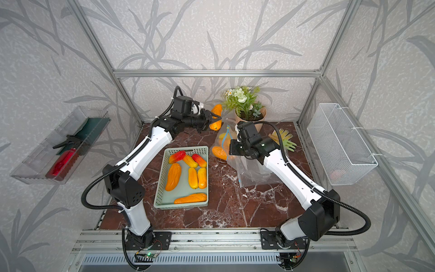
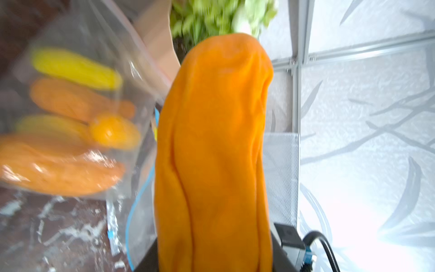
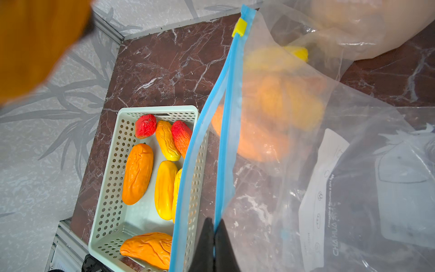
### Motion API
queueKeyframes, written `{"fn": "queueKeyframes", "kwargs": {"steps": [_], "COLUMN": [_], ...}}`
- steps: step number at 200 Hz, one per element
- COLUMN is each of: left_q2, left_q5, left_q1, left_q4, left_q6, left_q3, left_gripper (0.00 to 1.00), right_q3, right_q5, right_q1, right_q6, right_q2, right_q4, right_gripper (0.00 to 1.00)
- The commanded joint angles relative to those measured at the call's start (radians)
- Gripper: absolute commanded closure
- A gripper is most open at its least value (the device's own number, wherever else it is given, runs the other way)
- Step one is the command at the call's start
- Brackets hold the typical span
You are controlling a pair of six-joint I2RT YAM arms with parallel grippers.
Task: Place the mango in a zip-top bag and seal the zipper
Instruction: Place the mango in the zipper food storage bag.
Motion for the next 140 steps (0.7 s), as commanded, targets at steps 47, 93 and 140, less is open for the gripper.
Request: {"fn": "queueKeyframes", "kwargs": {"steps": [47,93,140], "left_q2": [-0.067,-0.013,0.062], "left_q5": [0.397,0.468,0.468], "left_q1": [0.009,-0.009,-0.008], "left_q4": [-0.530,-0.614,-0.634], "left_q6": [0.006,0.043,0.003], "left_q3": [-0.035,-0.011,0.141], "left_gripper": [0.84,0.84,0.85], "right_q3": [-0.063,-0.125,-0.167], "right_q5": [-0.077,-0.133,-0.135], "right_q1": [-0.013,-0.011,-0.008], "right_q6": [-0.154,-0.214,-0.220], "right_q2": [-0.056,-0.091,-0.125], "right_q4": [0.117,0.171,0.159], "right_gripper": [1.00,1.00,1.00]}}
